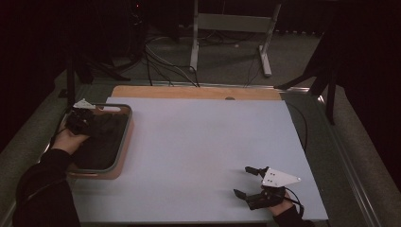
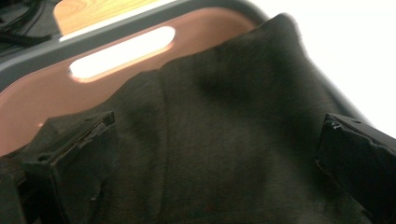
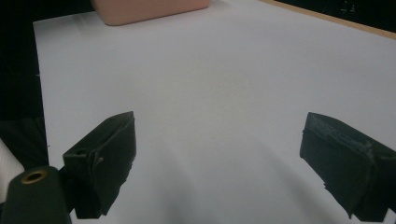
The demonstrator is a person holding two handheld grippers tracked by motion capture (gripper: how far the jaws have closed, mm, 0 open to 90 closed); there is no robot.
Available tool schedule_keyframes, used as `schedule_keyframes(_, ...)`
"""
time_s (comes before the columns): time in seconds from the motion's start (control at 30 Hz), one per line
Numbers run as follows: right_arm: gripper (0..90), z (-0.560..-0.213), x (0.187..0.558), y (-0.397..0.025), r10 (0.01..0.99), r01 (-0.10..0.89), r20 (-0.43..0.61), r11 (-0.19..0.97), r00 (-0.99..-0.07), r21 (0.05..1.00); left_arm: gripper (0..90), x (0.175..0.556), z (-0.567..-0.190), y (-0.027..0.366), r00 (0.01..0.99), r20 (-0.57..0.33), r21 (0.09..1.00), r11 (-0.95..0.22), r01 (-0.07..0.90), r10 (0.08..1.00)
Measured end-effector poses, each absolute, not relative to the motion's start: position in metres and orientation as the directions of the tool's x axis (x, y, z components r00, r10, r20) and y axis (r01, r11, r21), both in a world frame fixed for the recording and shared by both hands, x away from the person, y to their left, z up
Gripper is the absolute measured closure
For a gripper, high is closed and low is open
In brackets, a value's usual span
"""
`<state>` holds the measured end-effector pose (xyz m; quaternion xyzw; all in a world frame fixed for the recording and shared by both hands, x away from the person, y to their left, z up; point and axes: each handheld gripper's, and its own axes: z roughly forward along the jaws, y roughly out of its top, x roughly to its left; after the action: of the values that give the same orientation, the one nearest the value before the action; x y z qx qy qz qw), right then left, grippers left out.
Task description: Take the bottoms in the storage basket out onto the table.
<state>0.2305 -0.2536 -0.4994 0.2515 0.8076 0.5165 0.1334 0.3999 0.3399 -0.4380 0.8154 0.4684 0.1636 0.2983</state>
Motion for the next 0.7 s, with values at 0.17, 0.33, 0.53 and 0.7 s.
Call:
schedule_keyframes(0.17,11.1,-0.5,0.23,-0.252,0.538,0.269,0.043,0.348,-0.842,0.898,0.3,0.405,-0.451,0.342,0.459,0.008,0.603,-0.37,0.707,0.889)
schedule_keyframes(0.33,11.1,-0.5,0.231,-0.253,0.539,0.273,0.05,0.344,-0.841,0.898,0.3,0.407,-0.465,0.344,0.449,0.001,0.569,-0.37,0.735,0.893)
schedule_keyframes(0.53,11.1,-0.5,0.23,-0.252,0.537,0.27,0.046,0.346,-0.842,0.898,0.2,0.412,-0.476,0.344,0.436,-0.026,0.53,-0.357,0.769,0.9)
schedule_keyframes(0.7,11.1,-0.5,0.23,-0.252,0.536,0.269,0.048,0.344,-0.843,0.9,0.1,0.417,-0.484,0.335,0.431,0.029,0.465,-0.394,0.793,0.902)
